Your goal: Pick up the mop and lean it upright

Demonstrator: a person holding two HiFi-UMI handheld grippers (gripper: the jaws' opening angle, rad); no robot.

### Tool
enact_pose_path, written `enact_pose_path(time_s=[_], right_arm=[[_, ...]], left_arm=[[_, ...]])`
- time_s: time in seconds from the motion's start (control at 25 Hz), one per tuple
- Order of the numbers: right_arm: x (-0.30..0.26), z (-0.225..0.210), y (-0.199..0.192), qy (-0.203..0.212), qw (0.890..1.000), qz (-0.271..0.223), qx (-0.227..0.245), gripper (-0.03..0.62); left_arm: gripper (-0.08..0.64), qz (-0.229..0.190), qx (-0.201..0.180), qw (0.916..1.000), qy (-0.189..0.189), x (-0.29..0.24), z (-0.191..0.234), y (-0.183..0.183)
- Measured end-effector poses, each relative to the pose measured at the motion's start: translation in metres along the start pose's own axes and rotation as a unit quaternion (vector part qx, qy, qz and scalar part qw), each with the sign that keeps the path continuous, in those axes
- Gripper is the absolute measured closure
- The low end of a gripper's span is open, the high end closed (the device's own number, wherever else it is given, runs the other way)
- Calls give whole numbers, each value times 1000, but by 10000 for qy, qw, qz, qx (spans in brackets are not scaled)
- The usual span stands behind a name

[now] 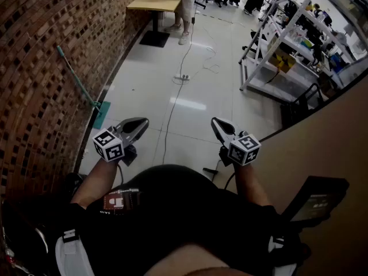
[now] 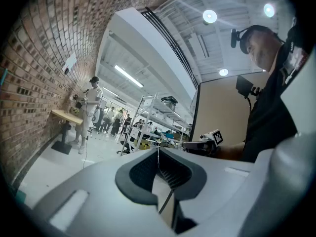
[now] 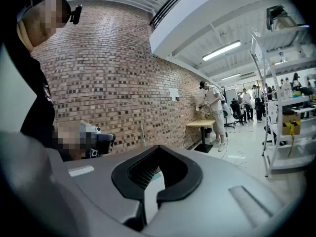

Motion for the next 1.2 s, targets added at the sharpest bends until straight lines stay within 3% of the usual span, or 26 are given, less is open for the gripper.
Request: enact_pose_path(time_s=[0.32,0.56,0.84,1.2], right_arm=[[26,-44,-11,72,9998,97,136,578],[14,-63,-18,88,9998,141,73,578],[-49,-77,-2,-95,9998,146,109,578],[-155,-93,35,-576,9983,-109,-20,578]], left_arm=[[557,-74,91,9999,15,-54,-18,-16],[557,-8,150,9999,48,-70,-6,-16],[557,13,189,9997,-172,-80,57,25],[557,453,32,9963,-724,-91,160,89]])
Point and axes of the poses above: the fingertips, and each gripper's own axes: x backward along the fingers, z to its left, y out of its top, the point moved 1 cm from there along x, backward along the fingers, and after that the axes turned 13 degrees about x, right-handed, at the moved point
